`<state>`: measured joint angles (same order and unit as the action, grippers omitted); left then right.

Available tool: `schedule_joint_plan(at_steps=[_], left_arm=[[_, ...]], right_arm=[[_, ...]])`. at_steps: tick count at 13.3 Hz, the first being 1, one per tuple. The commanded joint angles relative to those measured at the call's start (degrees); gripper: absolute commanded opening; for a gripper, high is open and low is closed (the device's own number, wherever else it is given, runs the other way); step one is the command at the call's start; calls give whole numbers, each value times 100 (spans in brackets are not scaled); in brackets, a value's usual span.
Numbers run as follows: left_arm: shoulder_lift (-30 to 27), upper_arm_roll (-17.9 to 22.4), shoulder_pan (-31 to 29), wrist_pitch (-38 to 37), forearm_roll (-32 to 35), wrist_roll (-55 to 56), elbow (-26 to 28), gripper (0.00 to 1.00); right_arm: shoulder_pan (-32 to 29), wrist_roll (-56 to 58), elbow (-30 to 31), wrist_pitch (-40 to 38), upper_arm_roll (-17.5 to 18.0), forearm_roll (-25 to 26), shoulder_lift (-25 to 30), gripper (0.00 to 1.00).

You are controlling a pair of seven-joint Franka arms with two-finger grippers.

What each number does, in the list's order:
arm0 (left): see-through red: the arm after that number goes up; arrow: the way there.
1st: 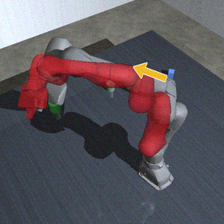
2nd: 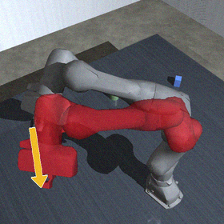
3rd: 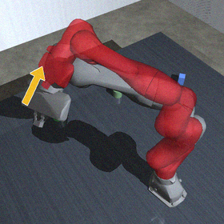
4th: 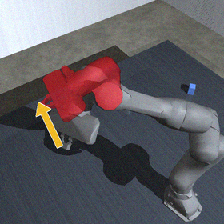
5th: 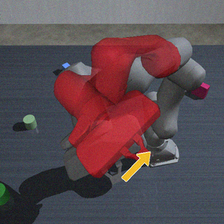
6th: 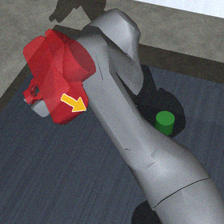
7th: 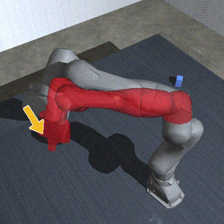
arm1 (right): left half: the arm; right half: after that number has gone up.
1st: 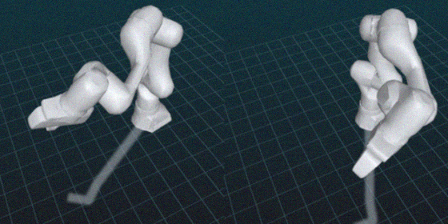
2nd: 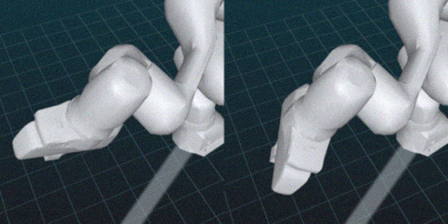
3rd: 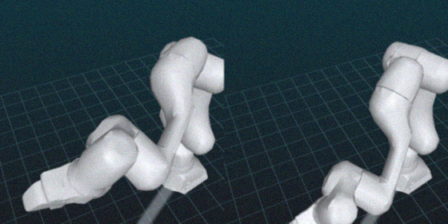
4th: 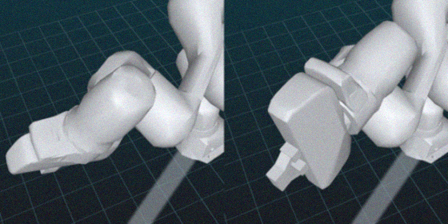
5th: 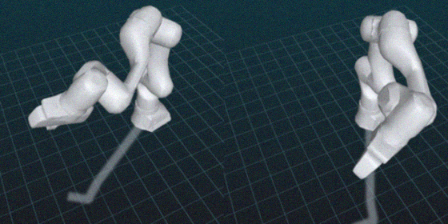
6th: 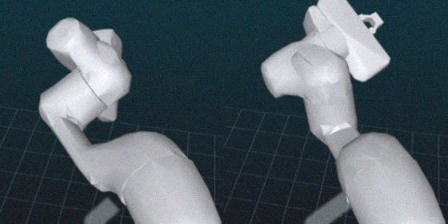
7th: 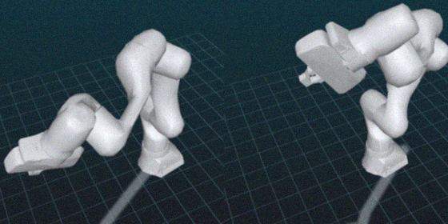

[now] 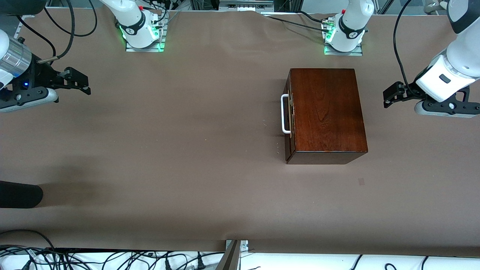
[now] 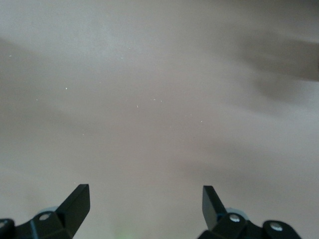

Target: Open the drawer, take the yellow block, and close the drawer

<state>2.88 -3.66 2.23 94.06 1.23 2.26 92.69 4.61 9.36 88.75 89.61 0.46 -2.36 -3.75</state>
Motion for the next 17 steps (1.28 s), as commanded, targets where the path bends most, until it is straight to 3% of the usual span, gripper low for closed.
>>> schedule_joint_plan(at_steps=[1, 13, 15, 17], left_arm=[[73, 5, 15, -133, -26, -42, -190, 100], [64, -56, 32, -204, -44, -33, -181, 100], [64, -187, 23, -396, -114, -50, -181, 100], [64, -624, 23, -599, -132, 11, -190, 100]], right_arm=[[-74, -57, -7, -84, 68, 78, 76, 100], [-74, -48, -7, -84, 68, 87, 76, 100], [-74, -48, -7, -76, 68, 87, 76, 100], [-74, -48, -7, -84, 68, 87, 76, 100]])
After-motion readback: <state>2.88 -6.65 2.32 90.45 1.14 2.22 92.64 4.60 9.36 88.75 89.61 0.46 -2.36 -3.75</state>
